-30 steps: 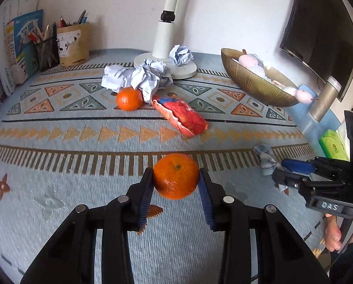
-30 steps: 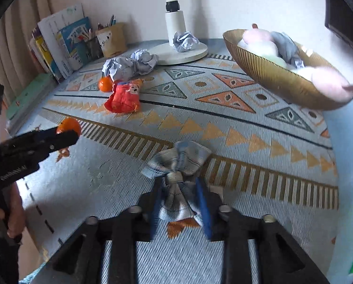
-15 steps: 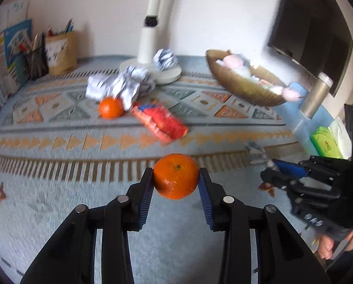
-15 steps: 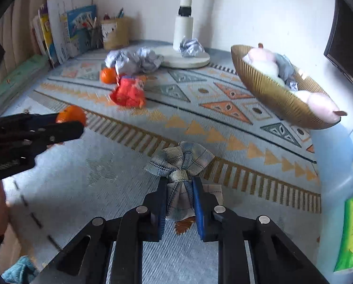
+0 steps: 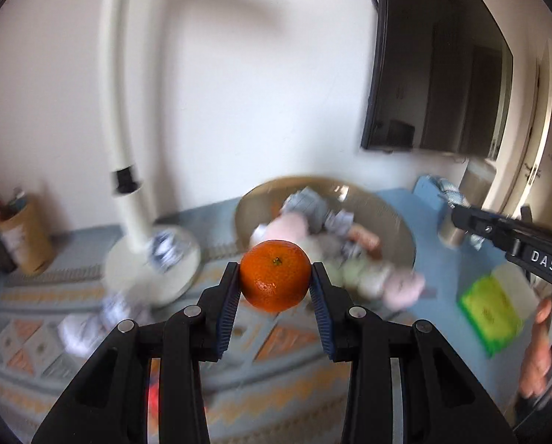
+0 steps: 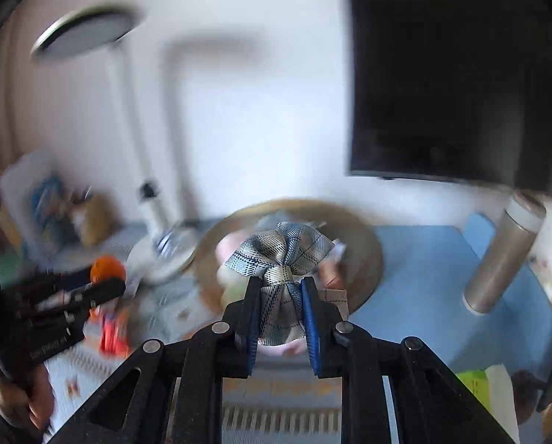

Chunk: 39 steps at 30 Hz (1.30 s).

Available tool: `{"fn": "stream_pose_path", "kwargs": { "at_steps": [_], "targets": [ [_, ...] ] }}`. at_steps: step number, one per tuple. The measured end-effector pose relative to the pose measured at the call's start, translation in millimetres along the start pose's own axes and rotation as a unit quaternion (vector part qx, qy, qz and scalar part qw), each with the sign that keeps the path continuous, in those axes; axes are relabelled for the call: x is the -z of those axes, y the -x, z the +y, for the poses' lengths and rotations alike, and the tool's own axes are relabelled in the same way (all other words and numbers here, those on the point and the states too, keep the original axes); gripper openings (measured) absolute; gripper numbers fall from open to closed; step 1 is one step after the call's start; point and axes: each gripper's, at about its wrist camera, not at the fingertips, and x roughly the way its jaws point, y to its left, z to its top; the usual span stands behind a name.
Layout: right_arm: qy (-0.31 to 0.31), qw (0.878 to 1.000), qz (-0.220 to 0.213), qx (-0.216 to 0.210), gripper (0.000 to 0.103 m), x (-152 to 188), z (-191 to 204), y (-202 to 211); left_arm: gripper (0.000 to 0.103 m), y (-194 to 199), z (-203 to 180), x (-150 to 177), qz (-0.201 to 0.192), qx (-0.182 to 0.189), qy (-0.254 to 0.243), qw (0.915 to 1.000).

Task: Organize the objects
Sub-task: 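Carry the orange and plaid bow into the gold bowl and release, then move both tools back over the remaining clutter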

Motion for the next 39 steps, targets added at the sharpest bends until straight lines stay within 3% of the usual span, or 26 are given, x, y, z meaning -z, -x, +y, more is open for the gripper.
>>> {"fn": "stream_pose_path", "kwargs": {
  "at_steps": [4, 9, 11, 12, 13, 14, 17, 21, 24, 33, 36, 39],
  "targets": [
    [-0.087, 0.996, 0.016, 0.016, 0.02, -18.5, -32.8, -35.2, 0.035, -38.4, -19.7, -20.5, 0.005, 0.021, -0.001, 0.9998],
    [-0.099, 0.995, 0.01, 0.026, 0.02, -35.2, -36.8, -65.1, 0.036, -74.0, -37.6, -37.1, -0.002, 0.02, -0.007, 0.9998],
    [-0.103, 0.995, 0.001, 0.02, 0.032, -41.1, -36.9, -74.4, 0.061, -82.7, -40.7, -36.2, -0.001, 0.026, -0.002, 0.9997],
    [-0.102, 0.995, 0.006, 0.023, 0.036, -42.8, -37.7, -82.1, 0.088, -87.6, -40.7, -33.3, 0.011, 0.03, 0.003, 0.9995],
    [-0.104, 0.994, 0.017, 0.031, 0.047, -42.2, -40.0, -89.5, 0.093, -87.8, -39.3, -29.7, 0.014, 0.029, 0.009, 0.9995],
    [-0.109, 0.993, 0.026, 0.033, 0.055, -39.7, -44.1, -95.0, 0.093, -85.3, -38.0, -26.9, 0.007, 0.027, 0.012, 0.9996],
    [-0.138, 0.989, 0.043, 0.018, 0.055, -25.8, -60.1, -97.3, 0.093, -68.3, -30.1, -15.6, 0.002, 0.012, 0.013, 0.9998],
    [-0.186, 0.981, 0.055, -0.008, 0.06, 0.6, -76.3, -86.5, 0.093, -40.9, -9.5, 6.3, -0.003, 0.023, 0.068, 0.9974],
    [-0.208, 0.976, 0.058, -0.026, 0.06, 19.0, -76.9, -74.4, 0.093, -21.0, -3.7, 19.2, -0.004, -0.001, 0.072, 0.9974],
    [-0.169, 0.983, 0.054, -0.045, 0.06, 27.8, -41.6, -36.6, 0.094, 29.9, 13.8, 43.0, -0.007, -0.027, 0.1, 0.9946],
    [-0.146, 0.986, 0.051, -0.056, 0.063, 31.9, -19.3, -23.1, 0.102, 50.7, 32.3, 59.4, -0.011, -0.041, 0.125, 0.9912],
    [-0.115, 0.989, 0.068, -0.068, 0.063, 46.1, 8.3, -22.8, 0.102, 72.0, 57.8, 83.5, -0.014, -0.073, 0.151, 0.9858]
  ]
}}
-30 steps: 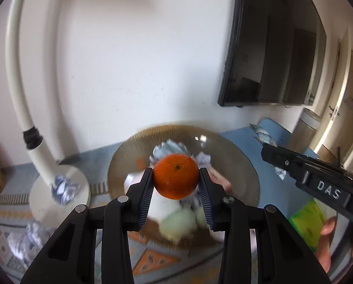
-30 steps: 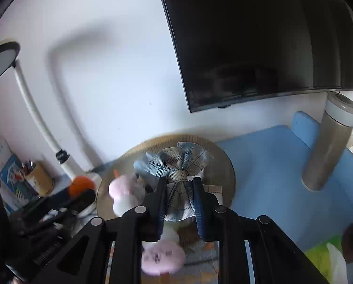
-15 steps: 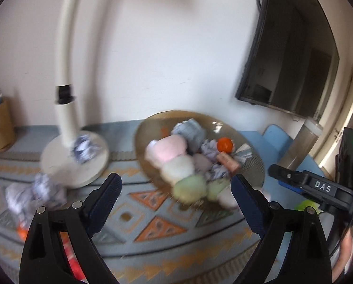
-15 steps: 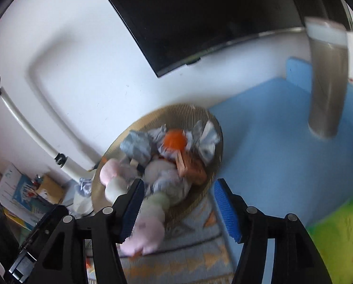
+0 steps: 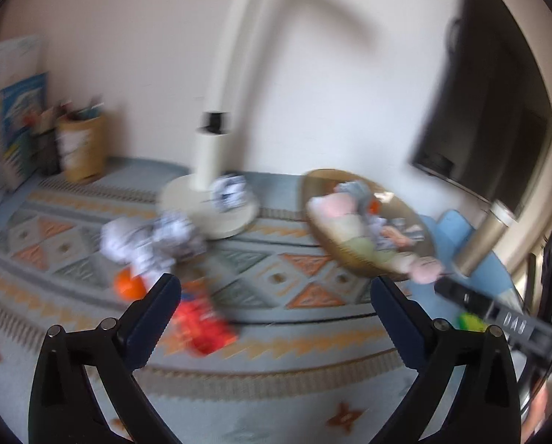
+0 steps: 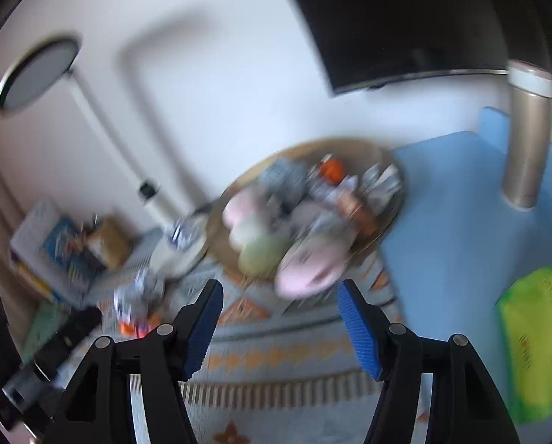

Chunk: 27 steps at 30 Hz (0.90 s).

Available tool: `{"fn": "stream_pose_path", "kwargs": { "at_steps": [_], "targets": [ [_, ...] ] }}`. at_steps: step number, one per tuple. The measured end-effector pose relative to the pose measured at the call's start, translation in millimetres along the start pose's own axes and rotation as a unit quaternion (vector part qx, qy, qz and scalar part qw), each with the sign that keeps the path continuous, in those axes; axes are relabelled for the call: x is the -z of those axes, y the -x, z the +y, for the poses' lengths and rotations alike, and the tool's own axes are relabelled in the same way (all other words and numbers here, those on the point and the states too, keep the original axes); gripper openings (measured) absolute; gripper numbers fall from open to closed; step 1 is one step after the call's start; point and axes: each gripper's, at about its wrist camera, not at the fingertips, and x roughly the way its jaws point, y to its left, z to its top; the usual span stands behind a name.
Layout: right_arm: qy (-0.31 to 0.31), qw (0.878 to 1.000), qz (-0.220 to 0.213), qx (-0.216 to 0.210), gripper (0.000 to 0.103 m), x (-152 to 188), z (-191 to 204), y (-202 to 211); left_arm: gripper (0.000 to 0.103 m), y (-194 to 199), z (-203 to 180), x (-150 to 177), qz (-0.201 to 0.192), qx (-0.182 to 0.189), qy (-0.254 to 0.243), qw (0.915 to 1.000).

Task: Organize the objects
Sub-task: 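Move both tools back over the remaining clutter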

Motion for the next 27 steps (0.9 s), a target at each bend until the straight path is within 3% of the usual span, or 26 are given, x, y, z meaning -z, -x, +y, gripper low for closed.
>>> {"fn": "stream_pose_path", "kwargs": {
  "at_steps": [2, 4, 8, 13, 15, 17, 21, 27],
  "targets": [
    [0.022, 1.0, 0.015, 0.007, 0.063, 15.1, 13.9, -7.1, 0.102, 6.7, 22.0, 13.7, 0.013, -0.051, -0.004, 0.9986],
    [0.049, 0.998, 0.017, 0.043, 0.063, 35.7, 30.6, -16.3, 0.102, 14.9, 39.8, 28.6, 0.009, -0.097, -0.009, 0.9953],
    [0.102, 0.992, 0.024, 0.077, 0.063, 66.0, 57.6, -37.4, 0.102, 20.4, 87.2, 54.7, 0.017, -0.141, 0.023, 0.9896],
    [0.151, 0.983, 0.02, 0.098, 0.063, 89.0, 77.0, -52.8, 0.102, 13.1, 132.6, 66.0, 0.031, -0.162, 0.082, 0.983],
    [0.173, 0.979, 0.007, 0.107, 0.074, 92.3, 85.0, -50.8, 0.102, 11.9, 141.5, 68.2, 0.03, -0.159, 0.109, 0.9807],
    [0.181, 0.977, -0.004, 0.117, 0.101, 92.3, 88.5, -49.0, 0.102, 9.7, 144.2, 70.2, 0.03, -0.156, 0.12, 0.98],
    [0.191, 0.973, -0.035, 0.124, 0.103, 95.0, 93.9, -39.6, 0.102, -6.7, 150.5, 74.8, 0.084, -0.15, 0.132, 0.9763],
    [0.198, 0.97, -0.04, 0.132, 0.103, 96.1, 96.3, -38.3, 0.102, -11.6, 142.8, 77.6, 0.094, -0.171, 0.107, 0.975]
  ]
}}
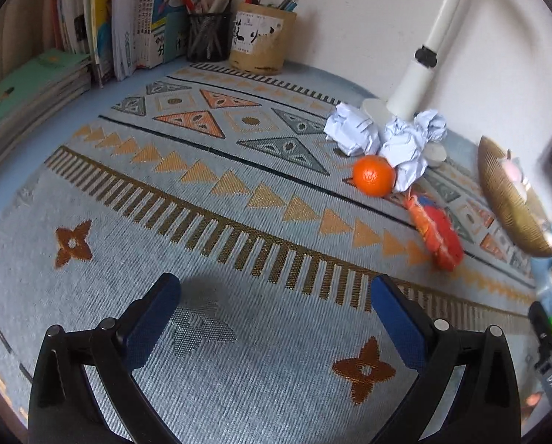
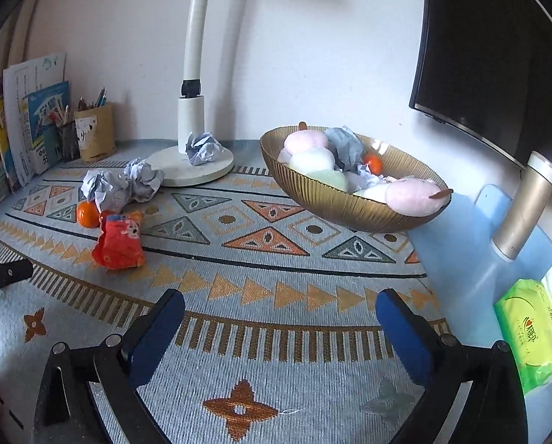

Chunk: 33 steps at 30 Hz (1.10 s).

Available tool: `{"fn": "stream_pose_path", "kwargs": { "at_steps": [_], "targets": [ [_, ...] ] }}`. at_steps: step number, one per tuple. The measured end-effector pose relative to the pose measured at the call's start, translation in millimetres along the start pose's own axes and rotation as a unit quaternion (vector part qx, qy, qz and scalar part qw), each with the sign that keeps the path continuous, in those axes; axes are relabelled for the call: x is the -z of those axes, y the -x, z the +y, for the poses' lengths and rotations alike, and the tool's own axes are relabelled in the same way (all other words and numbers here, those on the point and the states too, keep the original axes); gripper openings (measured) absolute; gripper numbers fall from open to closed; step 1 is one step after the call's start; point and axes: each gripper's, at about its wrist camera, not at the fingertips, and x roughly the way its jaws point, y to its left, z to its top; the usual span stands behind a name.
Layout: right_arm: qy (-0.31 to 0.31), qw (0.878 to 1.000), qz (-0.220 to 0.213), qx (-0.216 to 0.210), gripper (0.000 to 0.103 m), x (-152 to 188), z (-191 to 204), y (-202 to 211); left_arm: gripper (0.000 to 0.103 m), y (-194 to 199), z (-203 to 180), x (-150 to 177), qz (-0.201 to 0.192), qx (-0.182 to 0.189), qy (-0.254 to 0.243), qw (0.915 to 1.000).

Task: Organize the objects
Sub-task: 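Move both tools back over the remaining clutter, then grasp a paper ball with the left tool while the right tool grasps another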

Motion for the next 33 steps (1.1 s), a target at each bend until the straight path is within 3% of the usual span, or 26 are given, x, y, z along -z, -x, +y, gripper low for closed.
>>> {"fn": "stream_pose_path", "kwargs": {
  "at_steps": [7, 19, 23, 26, 30, 33],
  "targets": [
    [0.002, 1.0, 0.015, -0.009, 0.103, -0.7, 0.3, -5.4, 0.103, -10.6, -18.8, 2.5, 0.024, -0.064, -0.056, 0.9961],
    [0.003, 0.998, 0.051, -0.026, 0.103, -0.7, 0.3, -15.8, 0.103, -10.2, -22.8, 4.0, 0.025, -0.061, -0.059, 0.9961],
    [0.011, 0.996, 0.073, -0.042, 0.103, -1.6, 2.6, -21.6, 0.102, -12.3, -17.8, -5.6, 0.042, -0.051, -0.078, 0.9947],
    [0.022, 0.993, 0.094, -0.07, 0.103, -10.8, 11.3, -22.8, 0.102, -6.7, -11.9, -30.7, 0.012, -0.02, -0.111, 0.9936],
    [0.017, 0.98, 0.108, -0.164, 0.103, -42.5, 27.9, -26.4, 0.102, -10.6, -12.7, -87.0, -0.01, 0.075, -0.156, 0.9848],
    [-0.014, 0.962, 0.117, -0.248, 0.102, -74.5, 43.5, -44.6, 0.102, -31.3, -17.3, -122.0, 0.009, 0.163, -0.175, 0.9711]
  ]
}}
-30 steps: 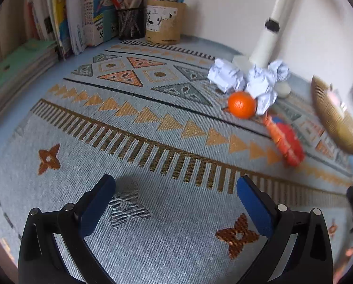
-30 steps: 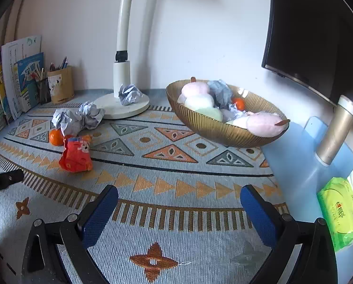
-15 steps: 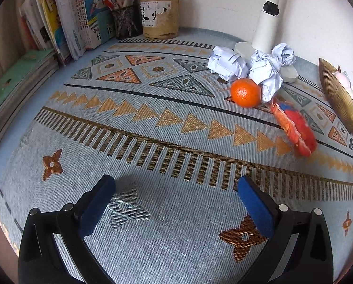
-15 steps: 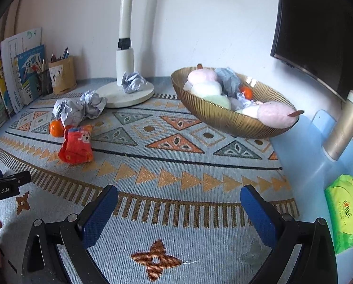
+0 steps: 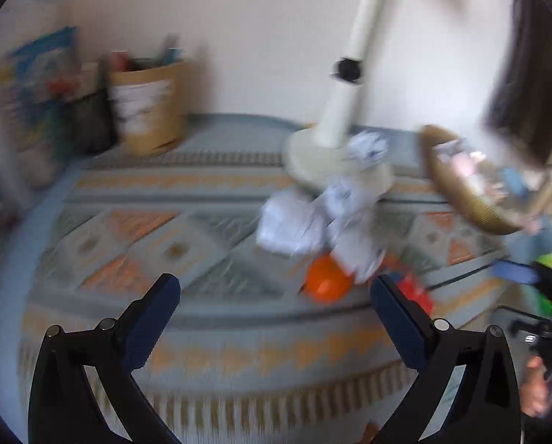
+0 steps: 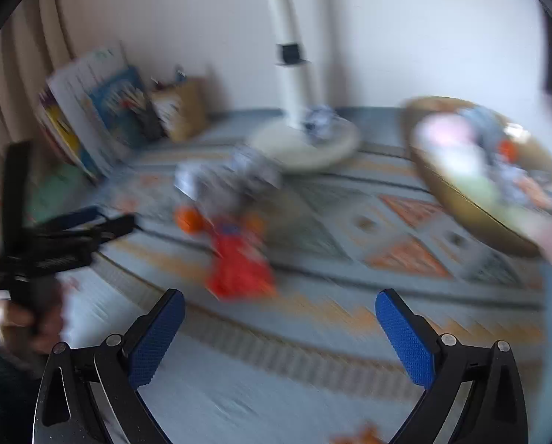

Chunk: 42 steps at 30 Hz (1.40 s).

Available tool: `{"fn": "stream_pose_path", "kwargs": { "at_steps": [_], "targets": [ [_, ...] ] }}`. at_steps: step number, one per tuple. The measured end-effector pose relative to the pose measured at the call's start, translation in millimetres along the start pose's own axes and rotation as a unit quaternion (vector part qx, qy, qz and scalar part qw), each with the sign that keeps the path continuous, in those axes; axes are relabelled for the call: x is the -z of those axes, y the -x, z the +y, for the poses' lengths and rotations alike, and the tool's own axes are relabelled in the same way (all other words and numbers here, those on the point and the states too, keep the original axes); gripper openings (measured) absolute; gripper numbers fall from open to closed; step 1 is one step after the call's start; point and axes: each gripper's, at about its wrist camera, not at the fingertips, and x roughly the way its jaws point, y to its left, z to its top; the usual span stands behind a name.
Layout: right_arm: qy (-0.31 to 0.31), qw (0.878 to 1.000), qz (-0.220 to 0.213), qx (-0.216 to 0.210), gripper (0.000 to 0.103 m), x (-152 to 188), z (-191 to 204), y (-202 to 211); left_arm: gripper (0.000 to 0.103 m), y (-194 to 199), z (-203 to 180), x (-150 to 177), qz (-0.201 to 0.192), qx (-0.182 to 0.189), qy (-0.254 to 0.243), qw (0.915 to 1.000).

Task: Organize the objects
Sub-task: 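Grasp a paper ball with the left tool while the right tool grasps another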

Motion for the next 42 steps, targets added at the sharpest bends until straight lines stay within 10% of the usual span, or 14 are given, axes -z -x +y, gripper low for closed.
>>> {"fn": "stream_pose_path", "kwargs": {
  "at_steps": [6, 12, 16, 29, 42],
  "targets": [
    [-0.006, 0.999, 0.011, -0.053, 0.082, -44.4, 26.8, -48.7, 0.098, -46.3, 41.6, -28.4, 0.037, 0.122, 0.093, 0.9875],
    [0.003, 0.998, 0.034, -0.055, 0.068, -59.8, 45.2, -92.3, 0.089, -65.6, 41.5, -25.1, 0.055, 0.151, 0.112, 0.9805],
    [-0.006, 0.998, 0.042, -0.051, 0.043, -62.3, 39.2, -109.3, 0.051, -74.5, 29.7, -24.5, 0.068, 0.146, 0.095, 0.9824],
    [-0.052, 0.99, -0.023, -0.126, 0.042, -62.3, 16.5, -52.0, 0.039, -15.4, 3.6, -28.3, 0.015, 0.127, 0.057, 0.9901],
    [-0.058, 0.998, -0.032, -0.02, 0.042, 2.7, -43.6, 29.0, 0.039, 7.5, -92.9, -14.1, 0.008, 0.117, -0.029, 0.9926]
  ]
}}
